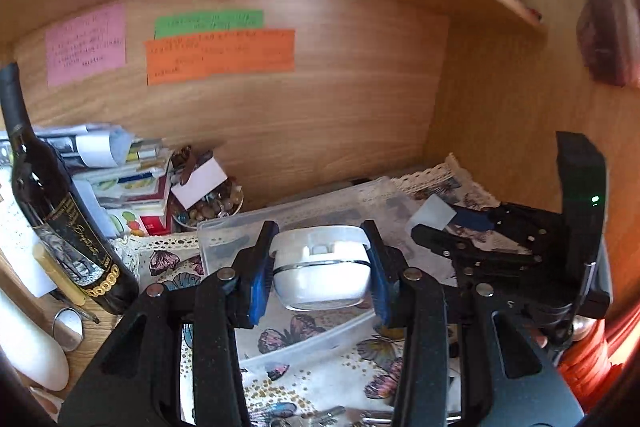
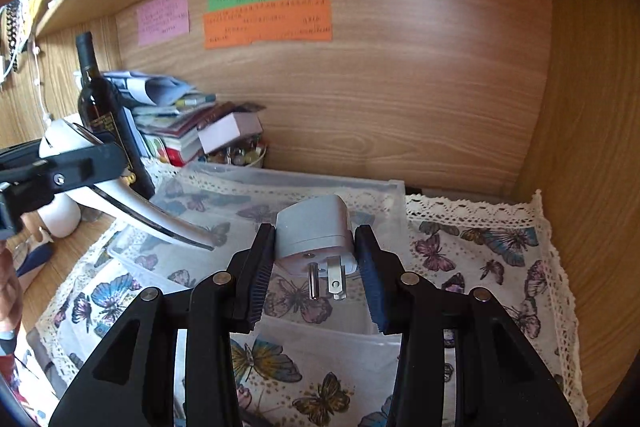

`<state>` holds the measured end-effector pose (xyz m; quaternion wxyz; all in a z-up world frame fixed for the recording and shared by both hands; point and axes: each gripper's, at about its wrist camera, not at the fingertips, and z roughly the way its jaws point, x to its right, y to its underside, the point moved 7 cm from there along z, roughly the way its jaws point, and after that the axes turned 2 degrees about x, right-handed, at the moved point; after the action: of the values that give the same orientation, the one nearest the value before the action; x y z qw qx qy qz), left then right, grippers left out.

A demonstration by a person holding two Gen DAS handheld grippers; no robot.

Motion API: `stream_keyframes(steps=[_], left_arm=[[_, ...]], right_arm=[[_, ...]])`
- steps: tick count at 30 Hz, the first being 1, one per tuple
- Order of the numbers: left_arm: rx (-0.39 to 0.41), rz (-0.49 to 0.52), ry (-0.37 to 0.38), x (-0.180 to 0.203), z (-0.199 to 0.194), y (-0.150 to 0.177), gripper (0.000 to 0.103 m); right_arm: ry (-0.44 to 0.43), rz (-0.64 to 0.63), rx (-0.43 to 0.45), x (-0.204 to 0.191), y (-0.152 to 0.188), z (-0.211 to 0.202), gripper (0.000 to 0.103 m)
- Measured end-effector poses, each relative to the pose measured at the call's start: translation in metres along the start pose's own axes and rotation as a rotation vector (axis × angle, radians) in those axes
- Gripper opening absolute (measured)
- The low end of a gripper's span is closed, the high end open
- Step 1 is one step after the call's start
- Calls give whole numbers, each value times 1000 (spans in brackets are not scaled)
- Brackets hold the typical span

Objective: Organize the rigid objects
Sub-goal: 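Lower the massager into the clear box and open the left tool while the right tool releases the plug there, then grasp the keys with the left tool while the right tool grasps the black-and-gold bottle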

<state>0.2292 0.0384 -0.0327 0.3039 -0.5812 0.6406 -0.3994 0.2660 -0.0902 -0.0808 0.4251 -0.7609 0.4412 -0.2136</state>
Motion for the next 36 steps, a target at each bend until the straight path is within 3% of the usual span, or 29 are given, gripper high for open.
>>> stream_keyframes(steps=[19,27,32,36], left_arm=[[-64,32,-25,-9,67,26,41],[-151,-2,-40,-21,88,45,41],[-182,-9,-50,-22,89,50,41],[-145,-3,-62,-20,71,41,44]], right_arm=[[-1,17,-127,5,17,50,38],[-1,7,-147,2,19,53,38],[9,-2,-130,1,16,48,49],[18,-8,-100,1,10,35,52]])
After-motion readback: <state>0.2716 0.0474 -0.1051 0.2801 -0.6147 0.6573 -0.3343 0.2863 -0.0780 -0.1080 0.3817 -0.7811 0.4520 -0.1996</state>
